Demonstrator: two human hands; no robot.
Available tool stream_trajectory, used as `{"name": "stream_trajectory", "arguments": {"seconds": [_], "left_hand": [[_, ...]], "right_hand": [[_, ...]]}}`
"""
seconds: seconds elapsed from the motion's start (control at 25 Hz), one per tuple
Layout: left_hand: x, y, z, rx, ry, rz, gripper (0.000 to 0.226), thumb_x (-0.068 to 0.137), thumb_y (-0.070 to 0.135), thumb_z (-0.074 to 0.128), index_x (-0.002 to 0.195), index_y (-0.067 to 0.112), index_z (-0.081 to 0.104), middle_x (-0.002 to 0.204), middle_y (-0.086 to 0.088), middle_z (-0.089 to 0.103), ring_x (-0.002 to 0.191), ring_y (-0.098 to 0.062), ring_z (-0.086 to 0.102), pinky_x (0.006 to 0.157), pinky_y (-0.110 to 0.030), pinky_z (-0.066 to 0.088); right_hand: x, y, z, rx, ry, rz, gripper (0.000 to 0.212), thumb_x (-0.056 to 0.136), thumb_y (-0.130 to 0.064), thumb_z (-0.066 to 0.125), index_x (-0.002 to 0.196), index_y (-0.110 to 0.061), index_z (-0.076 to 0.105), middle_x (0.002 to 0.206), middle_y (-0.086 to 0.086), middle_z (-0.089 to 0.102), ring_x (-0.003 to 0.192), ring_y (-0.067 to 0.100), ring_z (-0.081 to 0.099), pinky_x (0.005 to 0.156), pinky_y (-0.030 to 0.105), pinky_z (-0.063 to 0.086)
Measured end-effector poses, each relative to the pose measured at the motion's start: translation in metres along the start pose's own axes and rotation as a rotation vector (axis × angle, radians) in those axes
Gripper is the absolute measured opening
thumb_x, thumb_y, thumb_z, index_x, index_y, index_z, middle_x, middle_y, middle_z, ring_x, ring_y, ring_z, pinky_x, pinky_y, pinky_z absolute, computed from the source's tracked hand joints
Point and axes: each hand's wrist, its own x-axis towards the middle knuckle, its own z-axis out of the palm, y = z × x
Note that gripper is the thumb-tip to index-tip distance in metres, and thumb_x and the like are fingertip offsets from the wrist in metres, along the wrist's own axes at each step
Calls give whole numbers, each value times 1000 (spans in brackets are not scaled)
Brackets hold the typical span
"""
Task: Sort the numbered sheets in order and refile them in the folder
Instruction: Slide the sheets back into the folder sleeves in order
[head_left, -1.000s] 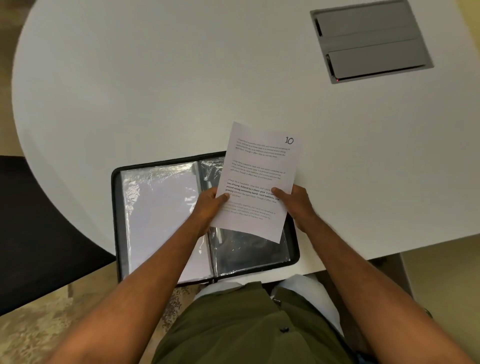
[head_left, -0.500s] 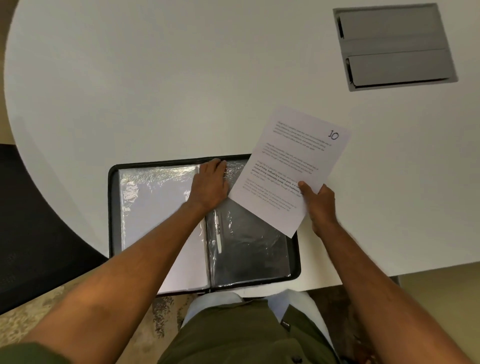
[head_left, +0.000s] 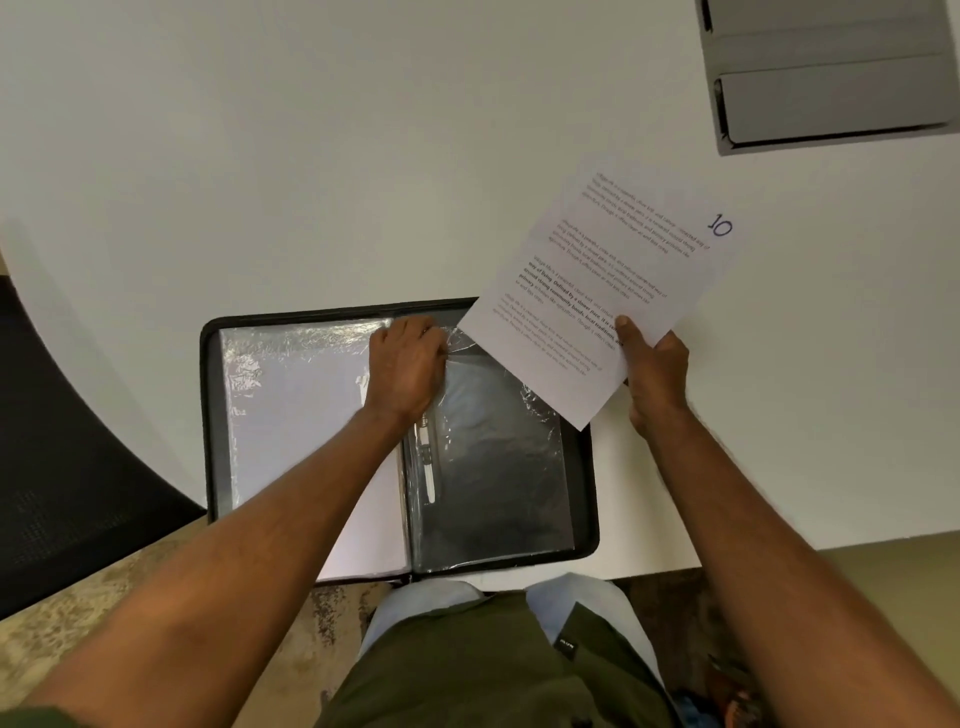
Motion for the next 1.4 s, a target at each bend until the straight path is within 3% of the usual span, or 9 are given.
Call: {"name": "stream_trajectory", "arguments": {"seconds": [0.12,0.28,0.4,0.52,0.72,0.92,1.2,1.4], "left_hand": [[9,-2,-6,-11,-72,56,16,85,9,64,85,25,60,97,5,61,103,-23,56,98,-44,29],[21,1,-16,-39,-188,112,19,84,6,58,86,24,54,90,6,55,98,-23,53,91,-39,21],[32,5,-19,-113,-269,106,23,88,24,67,105,28,53,98,11,51,103,-19,49,92,-39,23],[44,11,-20,-181,-351,47,35,91,48,68,121,32,58,109,12,49,110,-11,38,97,-42,25],[56,20,-16,-247,-336,3,15,97,41,61,109,33,59,107,8,55,112,-17,45,95,-41,25],[61,25,-18,-65,-418,62,26,96,36,62,121,30,56,119,2,54,119,-23,45,102,-45,26],[62,30,-16,-90,-346,71,21,89,26,68,103,25,53,106,2,53,111,-23,48,94,-39,21],[60,26,-20,-56,-295,54,45,90,33,71,130,24,51,118,0,59,114,-25,51,99,-44,23]], "right_hand": [[9,-7,7,110,24,31,26,98,-20,70,123,-24,65,114,-6,74,99,11,73,81,28,62],[22,-14,16,243,70,141,26,96,-22,72,121,-23,64,115,0,74,103,18,73,83,36,63],[29,-19,22,318,51,177,35,96,-22,72,130,-19,62,119,5,73,106,21,73,83,39,63],[35,-24,28,364,29,178,30,96,-21,72,125,-22,62,122,7,72,111,25,71,86,43,62],[50,-30,37,385,19,178,27,96,-21,72,122,-23,63,122,8,73,111,26,71,91,49,61],[59,-27,44,390,45,193,45,94,-22,74,135,-15,59,124,10,71,111,27,70,80,43,63],[67,-22,45,389,43,203,49,94,-23,74,138,-12,56,122,10,71,104,24,72,75,39,62],[75,-23,50,389,40,205,50,93,-23,76,138,-10,56,123,12,71,106,27,72,78,42,63]]}}
